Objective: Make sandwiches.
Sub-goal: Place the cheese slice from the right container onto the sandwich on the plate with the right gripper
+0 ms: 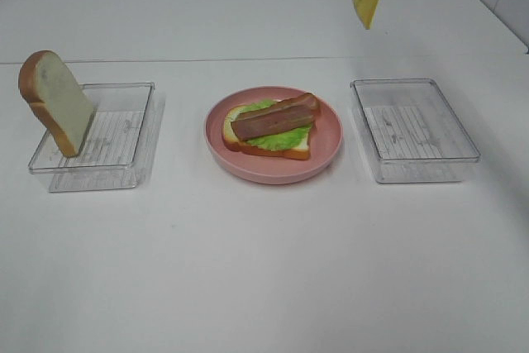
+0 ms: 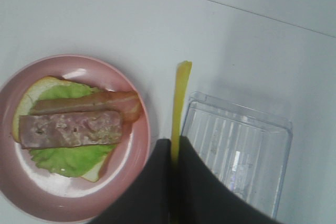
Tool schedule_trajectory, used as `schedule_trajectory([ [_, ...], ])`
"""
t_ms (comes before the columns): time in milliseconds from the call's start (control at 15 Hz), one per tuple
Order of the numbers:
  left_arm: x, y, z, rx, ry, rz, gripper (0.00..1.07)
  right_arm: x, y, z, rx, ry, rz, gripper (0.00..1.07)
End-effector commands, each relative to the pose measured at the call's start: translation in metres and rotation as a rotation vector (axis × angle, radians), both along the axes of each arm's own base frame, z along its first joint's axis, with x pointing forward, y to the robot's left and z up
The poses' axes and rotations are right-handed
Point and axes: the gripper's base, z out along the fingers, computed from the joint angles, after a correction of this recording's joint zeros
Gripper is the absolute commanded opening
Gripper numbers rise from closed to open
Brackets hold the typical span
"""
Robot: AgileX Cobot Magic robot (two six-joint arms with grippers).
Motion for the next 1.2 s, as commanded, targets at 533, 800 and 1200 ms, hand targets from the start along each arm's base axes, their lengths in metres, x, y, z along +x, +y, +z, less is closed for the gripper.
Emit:
schedule_trajectory([
  [533, -0.002, 0.000, 0.000, 0.002, -0.020, 0.002, 1.01, -0.041, 0.082, -0.047, 0.039, 0.199, 0.195, 0.00],
  [800, -0.002, 0.000, 0.000, 0.002, -0.020, 0.002, 1.01, -0.038, 0.112, -0.077, 0.149, 0.223, 0.231, 0.00],
  [1200, -0.002, 0.000, 0.000, 0.002, -0.020, 0.002, 1.01, -0.029, 0.124, -0.107, 0.208, 0.249, 0.238, 0.00],
])
